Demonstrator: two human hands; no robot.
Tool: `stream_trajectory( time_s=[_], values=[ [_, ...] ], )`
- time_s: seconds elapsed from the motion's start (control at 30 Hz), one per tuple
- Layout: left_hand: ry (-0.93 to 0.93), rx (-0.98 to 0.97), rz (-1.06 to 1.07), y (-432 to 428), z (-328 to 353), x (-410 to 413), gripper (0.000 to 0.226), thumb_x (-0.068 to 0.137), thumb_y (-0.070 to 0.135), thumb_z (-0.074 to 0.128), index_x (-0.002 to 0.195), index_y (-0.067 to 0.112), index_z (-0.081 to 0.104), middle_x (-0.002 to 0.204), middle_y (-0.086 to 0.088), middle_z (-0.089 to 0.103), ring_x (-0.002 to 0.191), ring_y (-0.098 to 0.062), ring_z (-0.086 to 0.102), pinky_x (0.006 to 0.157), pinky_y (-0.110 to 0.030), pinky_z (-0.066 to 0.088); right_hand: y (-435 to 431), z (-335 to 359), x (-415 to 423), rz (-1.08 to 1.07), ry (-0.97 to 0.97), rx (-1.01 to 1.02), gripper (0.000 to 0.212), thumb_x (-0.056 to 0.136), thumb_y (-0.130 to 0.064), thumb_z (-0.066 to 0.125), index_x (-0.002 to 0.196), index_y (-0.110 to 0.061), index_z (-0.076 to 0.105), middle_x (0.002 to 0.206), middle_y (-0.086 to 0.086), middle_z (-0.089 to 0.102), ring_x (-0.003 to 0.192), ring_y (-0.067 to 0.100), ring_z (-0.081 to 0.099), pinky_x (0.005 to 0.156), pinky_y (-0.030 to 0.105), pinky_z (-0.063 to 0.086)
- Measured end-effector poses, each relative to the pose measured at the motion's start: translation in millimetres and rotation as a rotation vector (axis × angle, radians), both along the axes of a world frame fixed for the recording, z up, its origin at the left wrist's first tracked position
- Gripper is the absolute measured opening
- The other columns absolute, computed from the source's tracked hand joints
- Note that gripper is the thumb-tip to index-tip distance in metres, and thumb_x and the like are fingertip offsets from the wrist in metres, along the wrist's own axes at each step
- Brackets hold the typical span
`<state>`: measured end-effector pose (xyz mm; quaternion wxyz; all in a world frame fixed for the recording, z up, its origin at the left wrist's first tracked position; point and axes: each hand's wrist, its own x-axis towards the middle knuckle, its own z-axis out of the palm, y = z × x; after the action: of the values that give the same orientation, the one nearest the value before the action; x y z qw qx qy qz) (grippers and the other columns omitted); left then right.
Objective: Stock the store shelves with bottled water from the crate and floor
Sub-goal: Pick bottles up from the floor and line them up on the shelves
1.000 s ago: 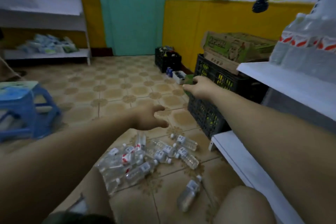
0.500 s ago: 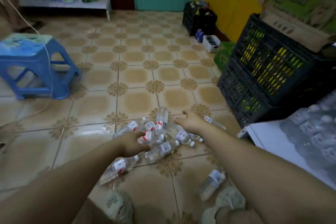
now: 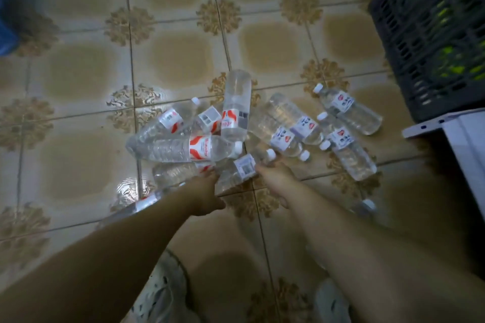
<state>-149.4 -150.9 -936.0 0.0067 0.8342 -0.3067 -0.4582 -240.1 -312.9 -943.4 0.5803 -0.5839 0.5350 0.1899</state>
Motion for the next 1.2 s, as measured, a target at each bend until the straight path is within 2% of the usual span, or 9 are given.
stream_trajectory(
  time_s=[0.2,0.33,0.43,0.53,0.63,0.73,0.83,1.0,1.2],
  values=[
    [-0.243,-0.031,0.004,-4,-63,-15,0.097,0.079,0.045,0.072,0.15,0.018,0.012,0.145,-0.012,0.029,0.134,-0.035,0.028,0.107,-0.046,0.034,-3,-63,25,-0.363,-0.028,0.058,0.058,0.082,-0.034,0.068,0.132,-0.017,0.047,0.116,0.001,0.065,0.093,0.017,0.063,0.07,0.03,0.048],
    [-0.245,-0.033,0.103,-10,-77,-16,0.074,0.082,0.035,0.07,0.142,0.013,0.033,0.137,-0.012,0.042,0.124,-0.035,0.043,0.1,-0.045,0.043,-3,-64,23,-0.36,-0.057,0.158,0.056,0.076,-0.043,0.068,0.125,-0.016,0.058,0.114,0.004,0.068,0.1,0.02,0.065,0.084,0.037,0.052],
    [0.159,-0.08,0.41,-16,-55,-11,0.04,0.081,0.027,0.072,0.116,0.017,0.057,0.109,-0.008,0.062,0.095,-0.026,0.06,0.084,-0.041,0.055,-1,-53,-2,-0.322,-0.051,0.125,0.034,0.085,-0.045,0.064,0.104,-0.017,0.066,0.107,0.007,0.07,0.093,0.022,0.065,0.087,0.04,0.053],
    [0.72,-0.122,0.711,-17,-8,-27,0.026,0.084,0.009,0.067,0.107,0.021,0.059,0.108,-0.009,0.064,0.099,-0.027,0.062,0.084,-0.04,0.055,2,-31,-30,-0.323,-0.043,0.07,0.06,0.067,-0.074,0.053,0.095,-0.024,0.069,0.1,0.001,0.073,0.091,0.022,0.067,0.091,0.045,0.053],
    [0.954,-0.282,0.779,-21,36,-54,0.036,0.073,0.001,0.067,0.105,0.017,0.063,0.094,-0.005,0.07,0.086,-0.021,0.067,0.077,-0.039,0.055,-1,5,-59,-0.362,-0.108,0.005,0.08,0.057,-0.085,0.04,0.102,-0.026,0.069,0.098,-0.002,0.074,0.093,0.024,0.069,0.091,0.049,0.053],
    [1.058,-0.355,0.712,-31,83,-79,0.047,0.062,0.004,0.064,0.107,0.015,0.064,0.088,0.001,0.072,0.08,-0.015,0.068,0.073,-0.035,0.056,-1,80,-80,-0.419,-0.246,-0.077,0.061,0.076,-0.073,0.046,0.11,-0.026,0.065,0.098,-0.002,0.073,0.092,0.022,0.07,0.091,0.048,0.054],
    [1.066,-0.426,0.553,-40,136,-103,0.06,0.062,0.002,0.063,0.121,0.012,0.059,0.105,-0.006,0.068,0.096,-0.023,0.065,0.093,-0.051,0.05,-1,150,-109,-0.553,-0.407,-0.21,0.027,0.089,-0.047,0.06,0.106,-0.027,0.063,0.098,-0.002,0.072,0.092,0.019,0.07,0.092,0.045,0.054],
    [0.957,-0.588,0.392,-54,251,-150,0.061,0.065,0.021,0.07,0.121,0.038,0.053,0.111,-0.011,0.068,0.095,-0.03,0.067,0.076,-0.047,0.056,15,270,-170,-0.74,-0.627,-0.398,0.033,0.082,-0.044,0.069,0.108,-0.023,0.065,0.096,0.002,0.074,0.086,0.019,0.072,0.08,0.041,0.059],
    [0.864,-0.733,0.069,-58,352,-228,0.064,0.067,0.034,0.077,0.126,0.028,0.053,0.113,-0.01,0.069,0.098,-0.033,0.069,0.078,-0.05,0.057,45,380,-260,-0.847,-0.776,-0.668,0.022,0.089,-0.036,0.065,0.107,-0.023,0.061,0.095,-0.002,0.071,0.084,0.015,0.071,0.077,0.035,0.058]
  ],
)
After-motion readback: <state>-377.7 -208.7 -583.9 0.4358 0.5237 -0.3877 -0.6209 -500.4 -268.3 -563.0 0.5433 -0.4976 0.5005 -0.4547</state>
